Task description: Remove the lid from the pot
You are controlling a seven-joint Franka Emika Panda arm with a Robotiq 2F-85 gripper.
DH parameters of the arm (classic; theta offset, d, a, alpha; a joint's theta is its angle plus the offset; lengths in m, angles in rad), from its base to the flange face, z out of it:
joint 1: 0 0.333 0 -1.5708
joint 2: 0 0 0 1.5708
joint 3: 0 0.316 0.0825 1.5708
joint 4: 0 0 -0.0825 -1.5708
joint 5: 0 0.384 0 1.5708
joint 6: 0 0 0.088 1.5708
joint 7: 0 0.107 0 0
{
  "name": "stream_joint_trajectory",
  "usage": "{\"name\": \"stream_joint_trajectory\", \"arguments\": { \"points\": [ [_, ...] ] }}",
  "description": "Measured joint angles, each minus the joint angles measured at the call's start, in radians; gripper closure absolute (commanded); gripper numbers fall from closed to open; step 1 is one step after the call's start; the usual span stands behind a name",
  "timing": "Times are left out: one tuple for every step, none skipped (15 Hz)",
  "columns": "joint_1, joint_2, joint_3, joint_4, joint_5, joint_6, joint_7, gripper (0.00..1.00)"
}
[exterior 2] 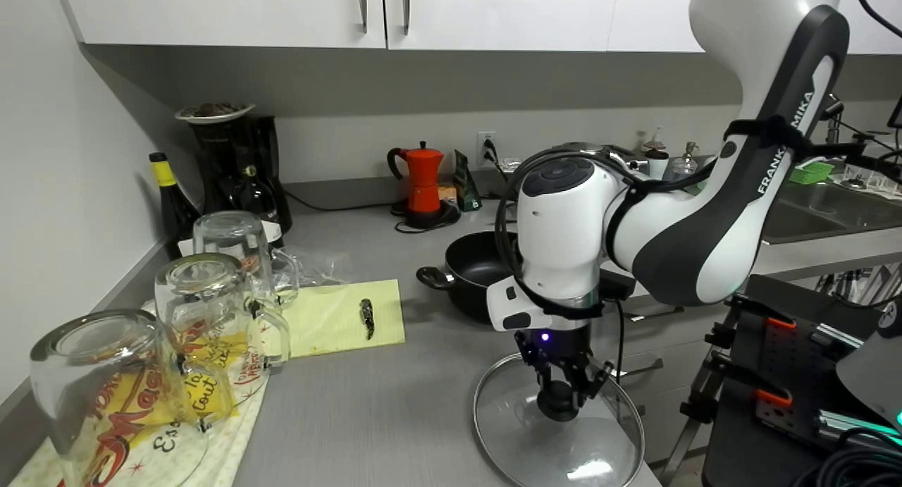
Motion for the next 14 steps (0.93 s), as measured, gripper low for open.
{"name": "stream_joint_trajectory", "arguments": {
  "points": [
    [0.000,0.008,0.000,0.006,-0.001,0.006,-0.010,0.75],
    [0.000,0.015,0.000,0.011,-0.001,0.010,-0.019,0.75],
    [0.000,0.022,0.000,0.017,-0.001,0.014,-0.027,0.75],
    [0.000,0.026,0.000,0.022,-0.001,0.016,-0.033,0.75],
    [0.000,0.029,0.000,0.027,-0.001,0.016,-0.037,0.75],
    [0.000,0.031,0.000,0.031,-0.002,0.016,-0.041,0.75],
    [0.000,0.033,0.000,0.034,-0.002,0.016,-0.045,0.27],
    [0.001,0.034,0.000,0.036,-0.002,0.016,-0.049,0.24],
    [0.001,0.036,0.000,0.039,-0.002,0.016,-0.051,0.18],
    [0.001,0.038,0.000,0.041,-0.002,0.016,-0.053,0.12],
    [0.002,0.038,0.000,0.043,-0.002,0.016,-0.054,0.03],
    [0.002,0.038,0.000,0.044,-0.002,0.016,-0.055,0.01],
    [0.003,0.038,0.001,0.045,-0.002,0.017,-0.055,0.00],
    [0.003,0.038,0.003,0.046,-0.002,0.017,-0.055,0.00]
  ]
}}
